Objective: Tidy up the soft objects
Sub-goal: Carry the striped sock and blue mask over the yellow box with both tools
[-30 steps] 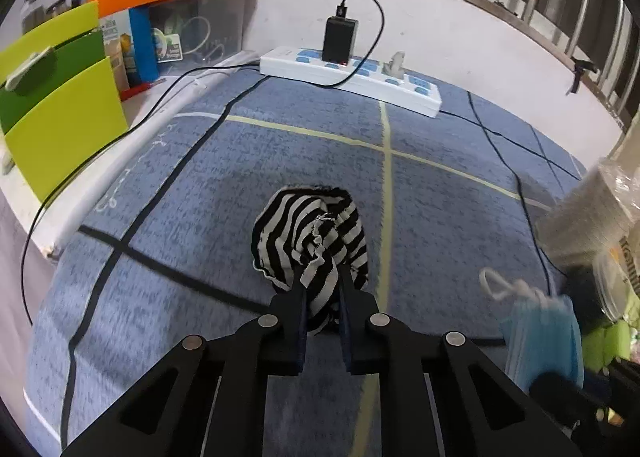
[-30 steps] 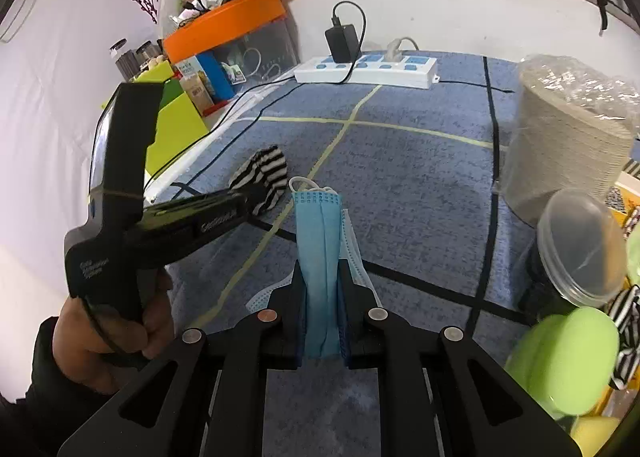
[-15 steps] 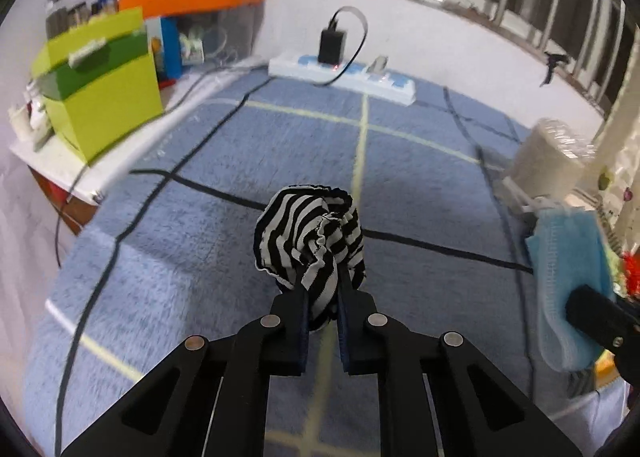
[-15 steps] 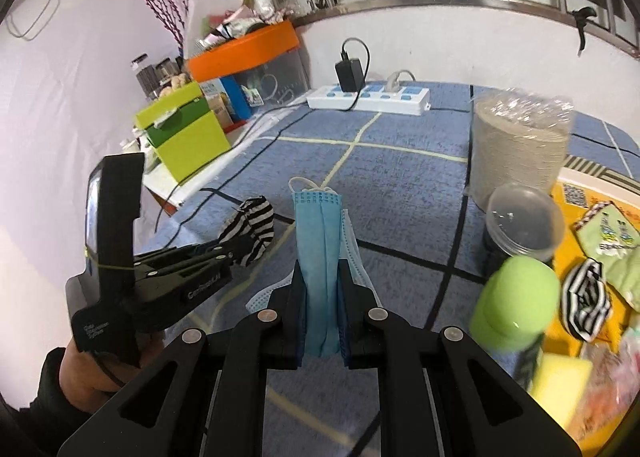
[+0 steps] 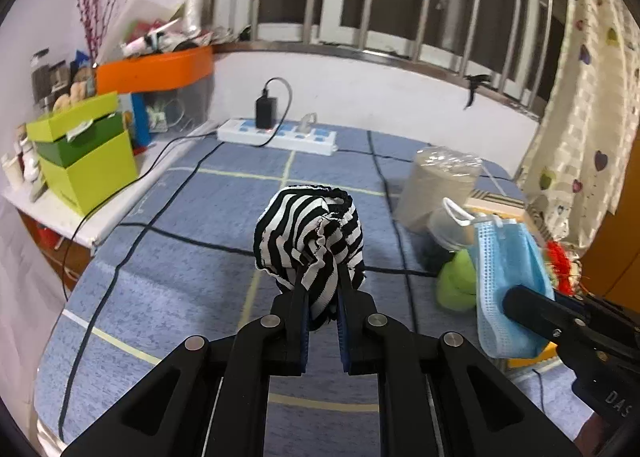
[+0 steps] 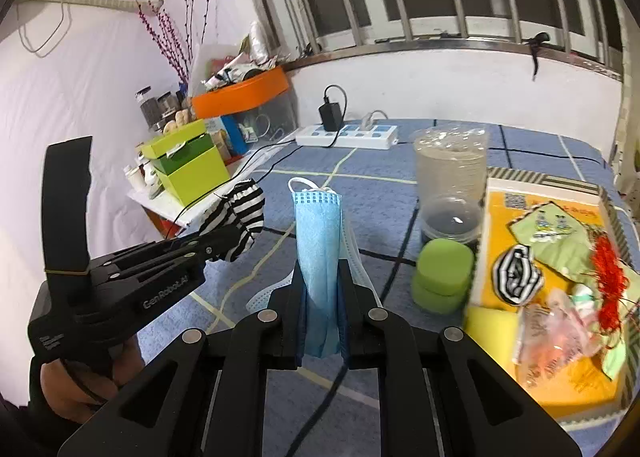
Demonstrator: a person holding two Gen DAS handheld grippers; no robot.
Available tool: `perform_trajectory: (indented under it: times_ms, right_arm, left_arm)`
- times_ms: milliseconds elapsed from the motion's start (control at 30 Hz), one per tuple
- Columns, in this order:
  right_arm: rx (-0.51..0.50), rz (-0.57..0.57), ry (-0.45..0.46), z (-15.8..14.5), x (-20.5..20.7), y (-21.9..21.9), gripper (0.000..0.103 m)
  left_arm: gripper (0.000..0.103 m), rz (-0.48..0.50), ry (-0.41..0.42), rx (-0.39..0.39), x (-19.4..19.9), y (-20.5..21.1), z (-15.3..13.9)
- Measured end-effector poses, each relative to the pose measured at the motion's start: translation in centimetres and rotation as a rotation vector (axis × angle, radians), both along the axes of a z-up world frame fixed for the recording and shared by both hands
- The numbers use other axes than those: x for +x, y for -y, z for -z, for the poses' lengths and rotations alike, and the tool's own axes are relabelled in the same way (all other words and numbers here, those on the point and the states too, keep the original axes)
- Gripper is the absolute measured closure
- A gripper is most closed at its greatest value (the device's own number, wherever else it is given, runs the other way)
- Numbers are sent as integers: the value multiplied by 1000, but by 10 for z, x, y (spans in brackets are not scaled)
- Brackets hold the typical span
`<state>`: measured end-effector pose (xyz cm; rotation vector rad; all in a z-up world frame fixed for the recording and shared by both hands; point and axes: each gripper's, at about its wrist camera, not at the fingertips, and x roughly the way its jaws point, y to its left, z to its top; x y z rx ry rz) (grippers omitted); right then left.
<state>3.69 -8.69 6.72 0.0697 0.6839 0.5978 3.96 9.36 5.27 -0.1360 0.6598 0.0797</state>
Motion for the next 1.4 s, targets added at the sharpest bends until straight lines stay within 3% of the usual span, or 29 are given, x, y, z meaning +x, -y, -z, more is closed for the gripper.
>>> perform_trajectory:
  times_ms: [733,1400]
  right_arm:
    - [27,112,55,-15,-16,54,90]
    - [33,319,41,-10,-12,145,90]
  left_arm:
    - [92,139,53,29,-16,63,-22]
    - [92,375,52,13,2,153,-18]
